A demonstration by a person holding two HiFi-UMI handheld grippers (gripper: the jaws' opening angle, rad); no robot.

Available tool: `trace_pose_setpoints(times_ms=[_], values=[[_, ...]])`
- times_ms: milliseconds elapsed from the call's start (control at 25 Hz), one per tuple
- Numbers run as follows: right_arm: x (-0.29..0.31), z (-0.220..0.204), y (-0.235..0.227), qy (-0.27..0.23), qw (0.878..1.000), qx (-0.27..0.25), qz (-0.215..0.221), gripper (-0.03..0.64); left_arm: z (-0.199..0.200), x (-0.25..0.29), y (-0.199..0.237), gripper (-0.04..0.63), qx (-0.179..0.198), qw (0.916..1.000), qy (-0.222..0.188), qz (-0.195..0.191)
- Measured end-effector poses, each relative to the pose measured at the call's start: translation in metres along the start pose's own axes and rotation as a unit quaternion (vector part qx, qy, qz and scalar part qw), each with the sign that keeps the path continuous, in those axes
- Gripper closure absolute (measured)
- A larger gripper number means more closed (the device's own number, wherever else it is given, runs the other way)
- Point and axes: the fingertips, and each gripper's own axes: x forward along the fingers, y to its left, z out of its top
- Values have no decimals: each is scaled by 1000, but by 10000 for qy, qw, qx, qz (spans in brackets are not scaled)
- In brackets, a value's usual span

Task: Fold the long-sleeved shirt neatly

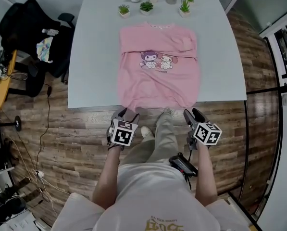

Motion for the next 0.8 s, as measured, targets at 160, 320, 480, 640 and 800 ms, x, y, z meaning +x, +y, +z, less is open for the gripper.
trace_pose_setpoints(times_ms=[160, 320, 480, 640, 800], values=[[11, -3, -5, 123, 9997, -133, 160, 373, -6, 14, -1, 354, -33, 9998, 179, 39], [26, -11, -3, 360, 9986, -228, 318, 348, -5, 22, 8, 417, -153, 9994, 154, 279], [37, -22, -7, 498, 9973, 188, 505, 304, -9, 21, 12, 572, -38, 9983, 200, 554], [44, -19, -3, 359, 9948, 380, 870, 259, -7, 23, 7, 574, 4, 9984, 260, 495], [52, -14, -4, 293, 9929, 566, 1002, 285, -3, 24, 5, 574, 2, 9989, 270, 394]])
